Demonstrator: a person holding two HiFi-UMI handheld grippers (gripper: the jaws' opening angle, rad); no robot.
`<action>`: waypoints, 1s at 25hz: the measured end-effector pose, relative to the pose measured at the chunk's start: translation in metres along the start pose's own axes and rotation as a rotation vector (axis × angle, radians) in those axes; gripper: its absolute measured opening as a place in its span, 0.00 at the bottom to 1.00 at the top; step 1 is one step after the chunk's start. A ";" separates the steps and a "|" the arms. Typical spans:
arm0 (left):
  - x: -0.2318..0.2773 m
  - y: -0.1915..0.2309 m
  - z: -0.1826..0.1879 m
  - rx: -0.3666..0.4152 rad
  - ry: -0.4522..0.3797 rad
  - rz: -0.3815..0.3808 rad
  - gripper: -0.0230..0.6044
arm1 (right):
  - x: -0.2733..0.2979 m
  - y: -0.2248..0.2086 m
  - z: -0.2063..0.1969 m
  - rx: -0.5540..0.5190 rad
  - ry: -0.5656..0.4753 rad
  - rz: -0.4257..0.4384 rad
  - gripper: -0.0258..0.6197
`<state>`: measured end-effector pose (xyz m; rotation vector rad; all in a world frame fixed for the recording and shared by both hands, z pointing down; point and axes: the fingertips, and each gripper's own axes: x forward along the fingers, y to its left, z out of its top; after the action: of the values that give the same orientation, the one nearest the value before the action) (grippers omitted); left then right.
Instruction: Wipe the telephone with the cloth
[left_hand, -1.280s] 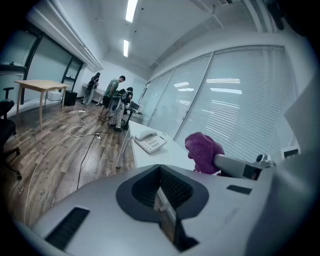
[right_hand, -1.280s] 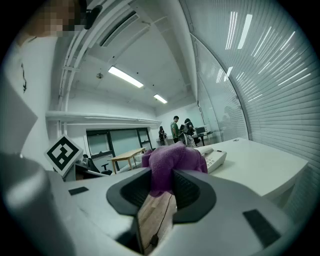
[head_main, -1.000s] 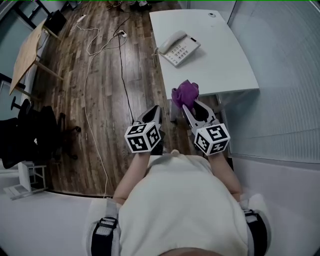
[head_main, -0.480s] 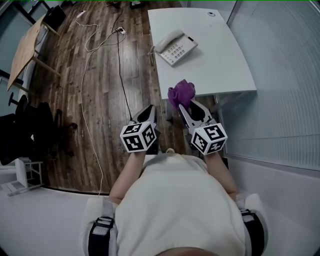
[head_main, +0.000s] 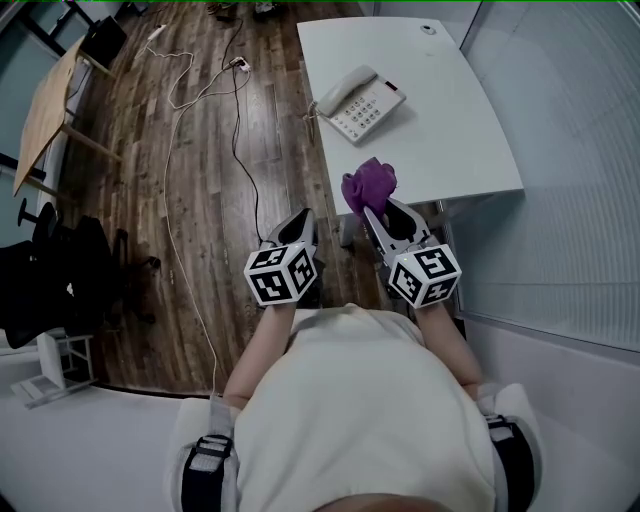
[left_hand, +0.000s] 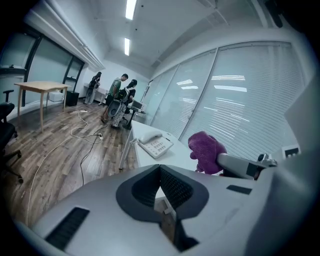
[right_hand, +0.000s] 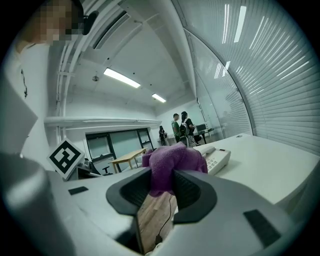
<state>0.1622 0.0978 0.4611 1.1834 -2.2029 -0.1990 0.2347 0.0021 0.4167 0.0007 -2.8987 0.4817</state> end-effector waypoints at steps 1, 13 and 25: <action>0.003 0.006 0.005 0.000 0.002 -0.004 0.07 | 0.008 0.001 0.002 -0.002 0.002 -0.002 0.25; 0.041 0.106 0.085 0.045 0.045 -0.073 0.07 | 0.134 0.026 0.029 -0.003 -0.025 -0.088 0.25; 0.088 0.176 0.134 0.113 0.130 -0.177 0.07 | 0.221 0.032 0.039 0.019 -0.045 -0.223 0.25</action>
<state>-0.0754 0.1108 0.4659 1.4144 -2.0203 -0.0687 0.0094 0.0268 0.4144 0.3374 -2.8897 0.4736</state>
